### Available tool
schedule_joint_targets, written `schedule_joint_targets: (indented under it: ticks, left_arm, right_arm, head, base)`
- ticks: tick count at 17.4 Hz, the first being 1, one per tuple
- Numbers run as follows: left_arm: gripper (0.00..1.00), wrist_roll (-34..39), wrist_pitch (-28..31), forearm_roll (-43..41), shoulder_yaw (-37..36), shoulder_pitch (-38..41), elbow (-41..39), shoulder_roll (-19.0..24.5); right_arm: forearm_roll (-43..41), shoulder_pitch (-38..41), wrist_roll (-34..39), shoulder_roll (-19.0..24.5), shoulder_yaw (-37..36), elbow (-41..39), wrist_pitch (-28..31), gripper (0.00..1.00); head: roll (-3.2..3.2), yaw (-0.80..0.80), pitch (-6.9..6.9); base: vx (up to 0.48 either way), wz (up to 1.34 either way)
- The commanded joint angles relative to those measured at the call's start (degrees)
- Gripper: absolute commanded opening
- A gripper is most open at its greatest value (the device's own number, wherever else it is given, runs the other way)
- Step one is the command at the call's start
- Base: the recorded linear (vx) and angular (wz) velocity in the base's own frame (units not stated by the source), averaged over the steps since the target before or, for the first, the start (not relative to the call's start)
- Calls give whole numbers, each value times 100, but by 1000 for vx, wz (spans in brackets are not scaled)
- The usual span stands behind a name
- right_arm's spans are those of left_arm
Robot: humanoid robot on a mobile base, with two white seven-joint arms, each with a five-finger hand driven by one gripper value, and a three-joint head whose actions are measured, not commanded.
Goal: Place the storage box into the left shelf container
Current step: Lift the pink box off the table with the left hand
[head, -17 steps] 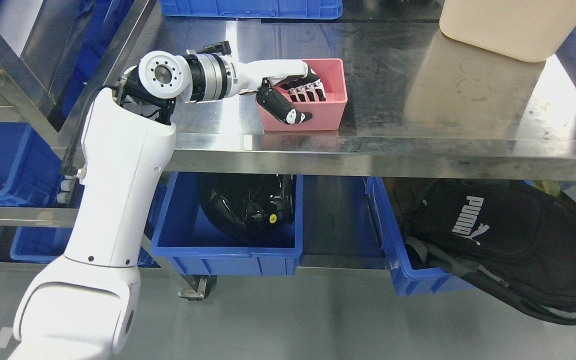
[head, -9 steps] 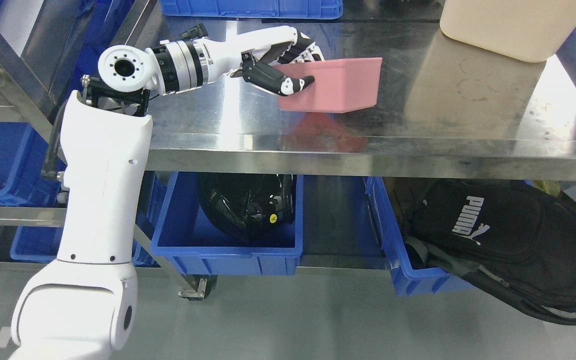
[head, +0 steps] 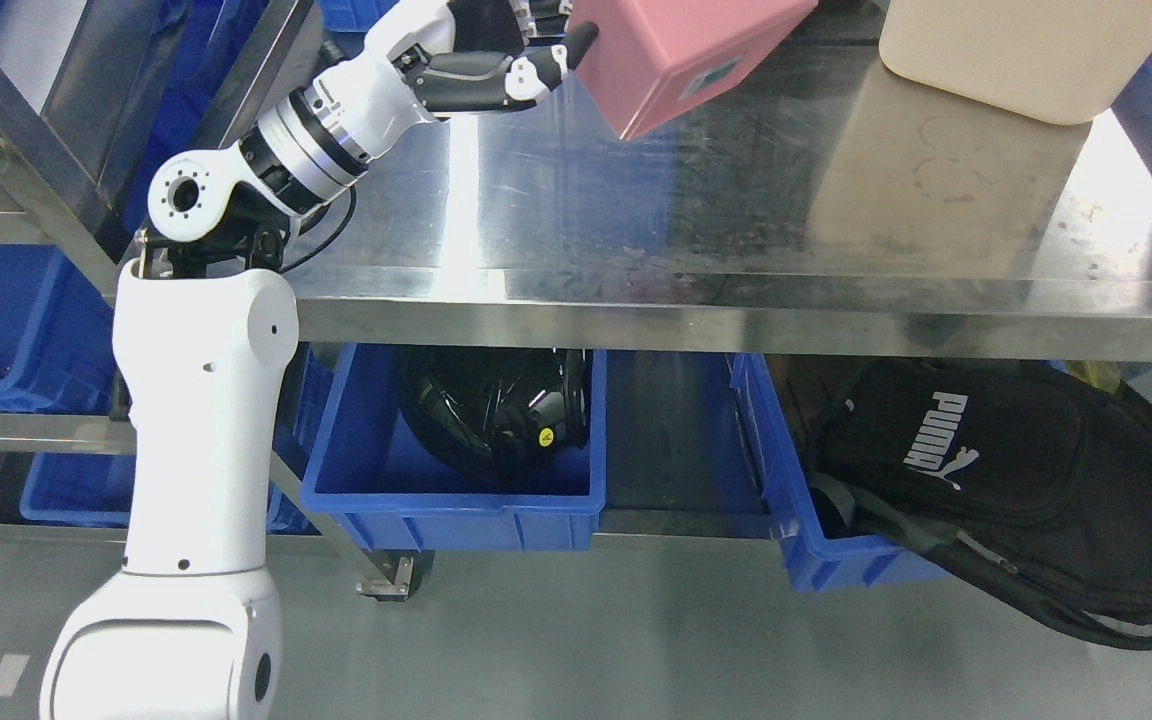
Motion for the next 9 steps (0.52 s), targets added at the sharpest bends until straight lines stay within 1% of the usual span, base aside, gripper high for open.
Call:
schedule_joint_targets:
  ticks: [1,3,4,6,9]
  left_arm:
    - [2,1330,-944,869,-563,1388,-1772,96]
    - [2,2245,-1410,852,-1108,2004,-2098,96]
    - [2,2484,-1691,843,-1398,2276,-2169,96]
    - [2,2601,-2000,799,-1699,2726,-2249,96]
    - [2,2574,-2238,799,-1752,3148,-2275,96]
  right_arm:
    - [9,53,0,-100,-26,-100,-2,100]
    - [9,53,0,-100,-26,-100,-2,100]
    - [9,53,0,-100,-26,-100,-2,100]
    - [9,53,0,-100,-26,-100,-2,100]
    - [9,53,0,-100,-26,-100,-2,100]
  head:
    - [0,0,0]
    - [0,0,0]
    - [0,0,0]
    - [0,0,0]
    - [0,0,0]
  base:
    - [0,0]
    - [0,0]
    - [2,24]
    - [4,153]
    - [-3,697]
